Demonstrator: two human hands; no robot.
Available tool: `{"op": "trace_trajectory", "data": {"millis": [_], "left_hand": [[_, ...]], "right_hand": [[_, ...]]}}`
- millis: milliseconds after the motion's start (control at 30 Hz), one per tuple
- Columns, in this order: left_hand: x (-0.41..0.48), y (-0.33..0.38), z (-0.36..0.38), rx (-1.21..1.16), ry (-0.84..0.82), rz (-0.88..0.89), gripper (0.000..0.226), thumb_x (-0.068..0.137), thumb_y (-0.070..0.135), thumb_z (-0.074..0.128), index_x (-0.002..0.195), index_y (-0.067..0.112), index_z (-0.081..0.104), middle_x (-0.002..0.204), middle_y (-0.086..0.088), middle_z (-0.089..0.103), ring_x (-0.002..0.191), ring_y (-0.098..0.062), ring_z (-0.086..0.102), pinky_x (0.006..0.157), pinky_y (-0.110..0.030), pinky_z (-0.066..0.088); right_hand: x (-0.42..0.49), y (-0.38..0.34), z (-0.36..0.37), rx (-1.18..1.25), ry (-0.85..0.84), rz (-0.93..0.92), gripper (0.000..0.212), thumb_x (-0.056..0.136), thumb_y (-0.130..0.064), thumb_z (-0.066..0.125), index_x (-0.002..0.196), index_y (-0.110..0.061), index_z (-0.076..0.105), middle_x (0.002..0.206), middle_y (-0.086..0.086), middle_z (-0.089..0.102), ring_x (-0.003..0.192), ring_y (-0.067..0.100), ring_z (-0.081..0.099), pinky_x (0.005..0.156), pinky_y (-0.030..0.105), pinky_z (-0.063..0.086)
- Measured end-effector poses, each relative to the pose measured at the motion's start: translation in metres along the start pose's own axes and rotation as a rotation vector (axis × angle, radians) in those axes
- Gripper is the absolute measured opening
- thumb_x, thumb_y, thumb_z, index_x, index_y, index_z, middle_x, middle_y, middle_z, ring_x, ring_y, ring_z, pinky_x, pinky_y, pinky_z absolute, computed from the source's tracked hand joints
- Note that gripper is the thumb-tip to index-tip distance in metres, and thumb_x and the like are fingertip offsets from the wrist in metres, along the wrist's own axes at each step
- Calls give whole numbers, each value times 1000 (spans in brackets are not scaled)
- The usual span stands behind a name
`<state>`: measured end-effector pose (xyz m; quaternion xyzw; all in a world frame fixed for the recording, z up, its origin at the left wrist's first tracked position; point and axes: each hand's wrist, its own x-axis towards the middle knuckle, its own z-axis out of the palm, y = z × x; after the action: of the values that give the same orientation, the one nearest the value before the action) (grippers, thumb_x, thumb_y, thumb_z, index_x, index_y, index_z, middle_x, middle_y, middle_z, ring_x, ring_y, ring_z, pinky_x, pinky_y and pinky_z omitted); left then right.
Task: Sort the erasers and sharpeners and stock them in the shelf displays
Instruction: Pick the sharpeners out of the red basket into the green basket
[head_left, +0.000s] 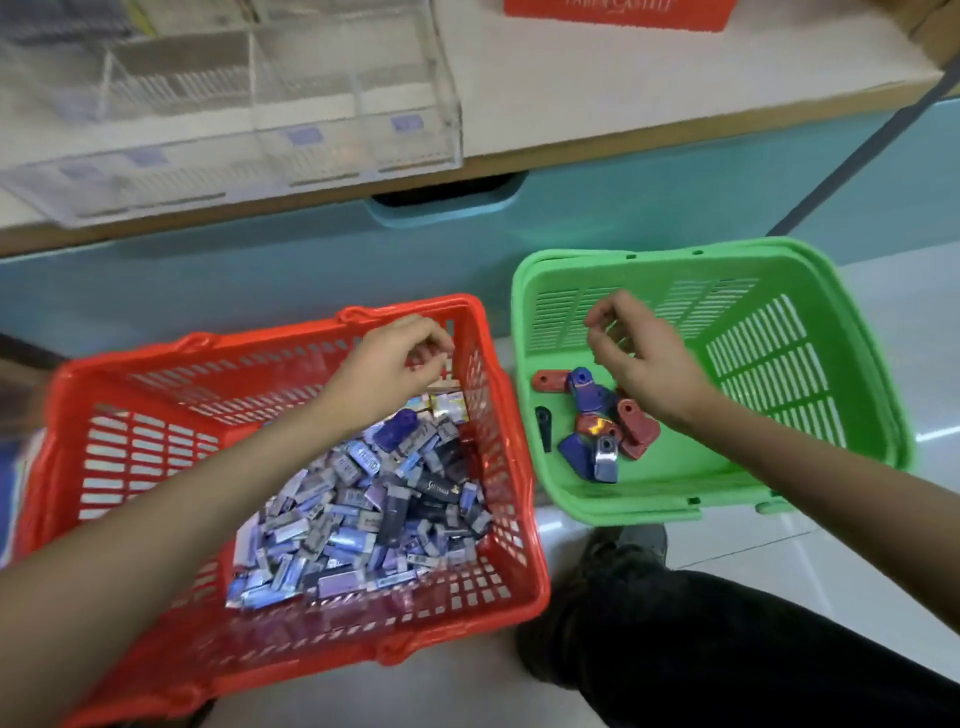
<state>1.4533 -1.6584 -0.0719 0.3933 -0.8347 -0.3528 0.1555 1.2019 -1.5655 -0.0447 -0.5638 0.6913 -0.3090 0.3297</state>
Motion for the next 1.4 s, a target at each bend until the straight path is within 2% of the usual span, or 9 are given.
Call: {"op": "trace_trajectory", "data": {"millis": [167,233,333,567,733,867,1067,1267,1400], "left_hand": [[-69,-81,-20,-4,-166,-316,12,87,3,61,92,14,61,87,1,63,71,-5,54,67,-20,42],[-85,-99,-12,-79,-185,-404,12,88,3,60,90,15,58,80,5,59,69,-8,52,62,-13,41],[-101,-117,15,-217,-185,-528,6,89,7,61,91,11,57,80,2,55,72,-13,52,70,-23,44],[-126,-136,80,-377,-178,-750,19,87,18,67,97,13,52,108,-12,54,98,-25,58,89,-40,48],[-108,-153,78,-255,-83,-705,32,90,19,63,118,10,52,122,-9,48,98,-23,56,88,-35,47],[-74,-161,80,-142,-50,-674,50,87,24,67,131,12,47,133,-8,46,117,-23,50,99,-36,42],[-42,-165,102,-120,-131,-843,61,79,31,74,129,9,47,125,-8,53,112,-26,55,95,-38,46],[-42,-166,98,-101,-143,-850,37,78,30,75,104,9,57,108,-5,53,91,-20,54,80,-29,45],[-61,-149,69,-370,-7,-844,32,85,22,69,101,9,45,91,-5,54,75,-19,53,54,-22,41]], "right_hand": [[2,-51,74,-148,-449,-197,6,90,-9,53,94,-13,52,74,-4,56,63,1,50,60,17,38],[8,-40,119,-304,-594,-192,10,90,-11,52,100,-11,51,84,3,57,77,15,57,69,28,41],[9,-12,180,-645,-706,-64,32,91,-13,50,122,-5,43,119,17,51,110,33,52,85,35,43],[0,34,239,-1280,-702,11,72,95,-13,46,147,0,-1,155,22,7,143,39,5,116,44,17],[-4,51,250,-1456,-640,-103,68,96,-20,45,145,5,5,151,24,17,140,40,16,115,47,15],[0,41,249,-1098,-324,-47,70,65,-23,83,125,-3,52,118,16,55,108,29,55,88,34,50],[-3,21,235,-175,-167,228,73,80,-33,73,134,-8,31,129,7,39,115,19,48,95,26,44],[-24,7,228,36,-221,442,64,69,-31,82,116,-16,41,124,0,24,109,8,36,100,14,34],[-31,-10,220,49,-324,396,54,69,-40,79,106,-15,48,110,0,47,94,13,52,80,17,45]]}}
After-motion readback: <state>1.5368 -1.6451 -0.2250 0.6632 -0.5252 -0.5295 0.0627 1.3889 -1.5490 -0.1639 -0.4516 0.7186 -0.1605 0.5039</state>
